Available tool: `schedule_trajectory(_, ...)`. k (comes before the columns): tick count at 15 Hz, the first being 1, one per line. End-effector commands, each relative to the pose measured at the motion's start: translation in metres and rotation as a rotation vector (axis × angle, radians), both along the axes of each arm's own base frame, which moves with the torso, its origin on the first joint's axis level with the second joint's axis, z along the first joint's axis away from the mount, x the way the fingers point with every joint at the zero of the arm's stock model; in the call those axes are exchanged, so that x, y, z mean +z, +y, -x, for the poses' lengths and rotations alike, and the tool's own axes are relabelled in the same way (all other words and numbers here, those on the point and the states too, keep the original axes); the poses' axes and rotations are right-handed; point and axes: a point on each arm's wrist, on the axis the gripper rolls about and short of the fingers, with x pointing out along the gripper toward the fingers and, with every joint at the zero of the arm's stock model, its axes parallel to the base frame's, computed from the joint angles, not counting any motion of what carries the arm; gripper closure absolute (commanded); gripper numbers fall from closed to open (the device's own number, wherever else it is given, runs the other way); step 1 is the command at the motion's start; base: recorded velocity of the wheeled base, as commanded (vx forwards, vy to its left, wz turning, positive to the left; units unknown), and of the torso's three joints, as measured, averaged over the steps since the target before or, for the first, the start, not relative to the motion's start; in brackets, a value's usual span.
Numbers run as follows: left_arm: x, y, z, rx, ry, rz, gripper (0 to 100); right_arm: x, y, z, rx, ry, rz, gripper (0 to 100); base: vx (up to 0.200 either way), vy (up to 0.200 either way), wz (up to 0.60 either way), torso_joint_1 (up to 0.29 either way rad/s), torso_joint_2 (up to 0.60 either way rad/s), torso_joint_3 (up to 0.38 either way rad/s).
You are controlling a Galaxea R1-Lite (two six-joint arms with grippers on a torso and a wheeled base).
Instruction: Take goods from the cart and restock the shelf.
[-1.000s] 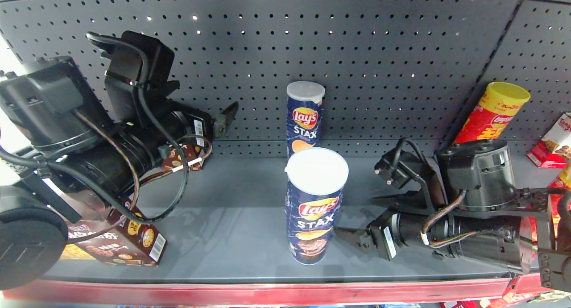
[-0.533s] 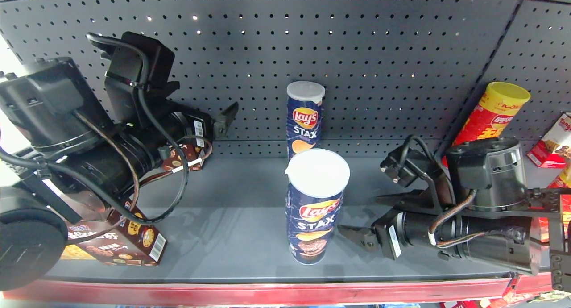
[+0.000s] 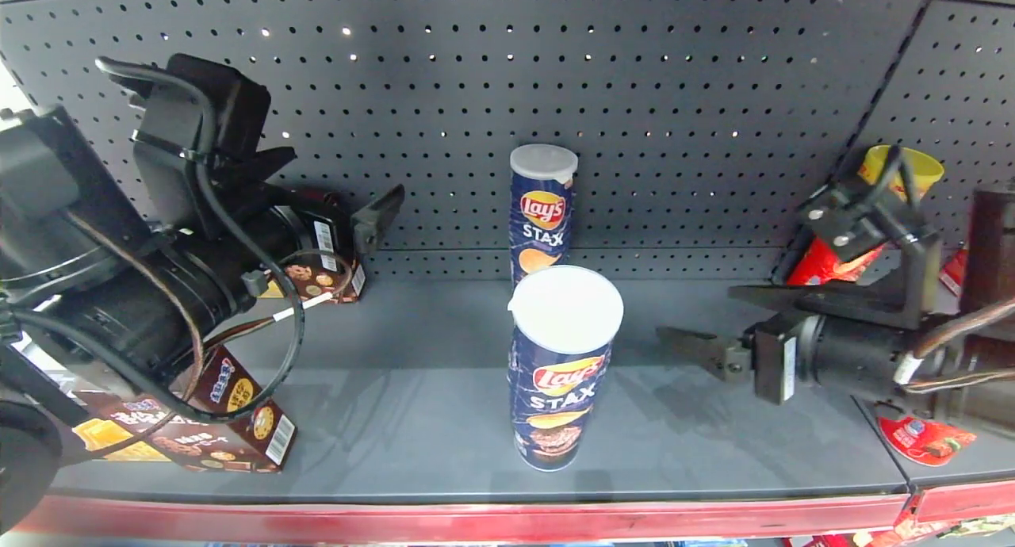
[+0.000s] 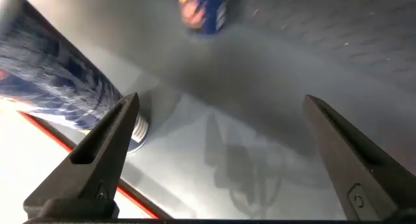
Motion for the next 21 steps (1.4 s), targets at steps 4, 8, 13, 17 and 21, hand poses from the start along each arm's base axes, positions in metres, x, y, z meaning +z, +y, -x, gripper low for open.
schedule_trajectory(4, 0.025, 0.013, 0.026, 0.004, -0.093, 0.040, 0, 0.034, -0.040, 0.042, -0.037, -0.162, -0.094, 0, 0.000, 0.000, 0.00, 0.000, 0.00, 0.000)
schedule_trajectory(8, 0.045, 0.025, 0.050, 0.011, -0.176, 0.075, 0, 0.043, -0.062, 0.072, -0.030, -0.266, -0.107, 0, 0.000, 0.000, 0.00, 0.000, 0.00, 0.000)
schedule_trajectory(13, 0.057, 0.044, 0.095, 0.001, -0.165, 0.069, 0, 0.046, -0.096, 0.120, -0.018, -0.386, -0.190, 0, 0.000, 0.000, 0.00, 0.000, 0.00, 0.000)
schedule_trajectory(17, 0.039, 0.069, 0.150, 0.000, -0.138, 0.016, 0, 0.021, -0.120, 0.153, -0.019, -0.437, -0.226, 0, 0.000, 0.000, 0.00, 0.000, 0.00, 0.000)
schedule_trajectory(21, 0.015, 0.098, 0.208, 0.002, -0.087, -0.008, 0, -0.014, -0.136, 0.175, -0.023, -0.394, -0.191, 0, 0.000, 0.000, 0.00, 0.000, 0.00, 0.000)
